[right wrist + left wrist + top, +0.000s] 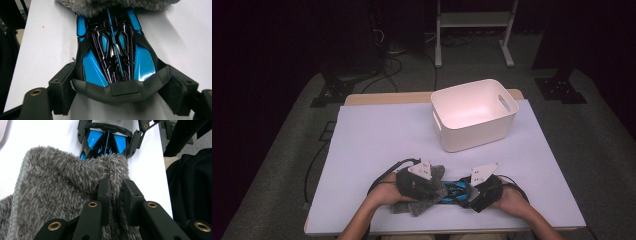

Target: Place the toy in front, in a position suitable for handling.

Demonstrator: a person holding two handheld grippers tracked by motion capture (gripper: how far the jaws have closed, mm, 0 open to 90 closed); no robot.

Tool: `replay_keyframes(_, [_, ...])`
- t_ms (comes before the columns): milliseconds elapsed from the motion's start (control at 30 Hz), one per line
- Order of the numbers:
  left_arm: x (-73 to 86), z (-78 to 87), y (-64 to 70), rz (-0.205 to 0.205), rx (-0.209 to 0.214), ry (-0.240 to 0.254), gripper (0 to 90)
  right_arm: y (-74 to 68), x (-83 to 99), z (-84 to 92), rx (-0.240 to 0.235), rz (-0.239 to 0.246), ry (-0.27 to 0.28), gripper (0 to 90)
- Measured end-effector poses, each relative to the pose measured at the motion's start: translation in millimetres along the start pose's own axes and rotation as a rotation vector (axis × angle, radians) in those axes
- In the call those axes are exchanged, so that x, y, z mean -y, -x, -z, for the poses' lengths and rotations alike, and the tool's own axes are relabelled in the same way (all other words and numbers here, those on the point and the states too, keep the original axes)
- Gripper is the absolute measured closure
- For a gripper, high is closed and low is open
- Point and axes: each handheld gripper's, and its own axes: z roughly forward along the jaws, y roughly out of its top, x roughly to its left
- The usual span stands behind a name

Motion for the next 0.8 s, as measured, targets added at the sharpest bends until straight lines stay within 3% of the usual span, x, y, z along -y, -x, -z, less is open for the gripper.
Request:
replay_keyframes(133, [12.6, 5.8, -4.9, 0.034, -0.014, 0.018, 77.5, 0.1, 0.0, 0.0, 0.001, 0.003, -0.001, 21.4])
replay_keyframes(300, [30.5, 16.9, -13.6, 0.087, -0.070, 0.011, 77.5, 0.2, 0.0, 0.0, 0.001, 0.002, -0.001, 21.4])
replay_keyframes(400, [37.1, 20.3, -17.5, 0.113, -0.083, 0.017, 77.4, 0.1, 0.0, 0.0, 0.000, 0.001, 0.000, 21.4])
replay_keyframes(633, [32.7, 23.7, -24.0, 0.128, -0.106, 0.024, 77.5, 0.3, 0.1, 0.0, -0.001, 0.002, -0.001, 21.4])
replay_keyframes(800, [20.2, 15.5, -29.2, 0.125, -0.099, 0.022, 77.5, 0.4, 0.1, 0.0, -0.001, 0.003, -0.001, 21.4])
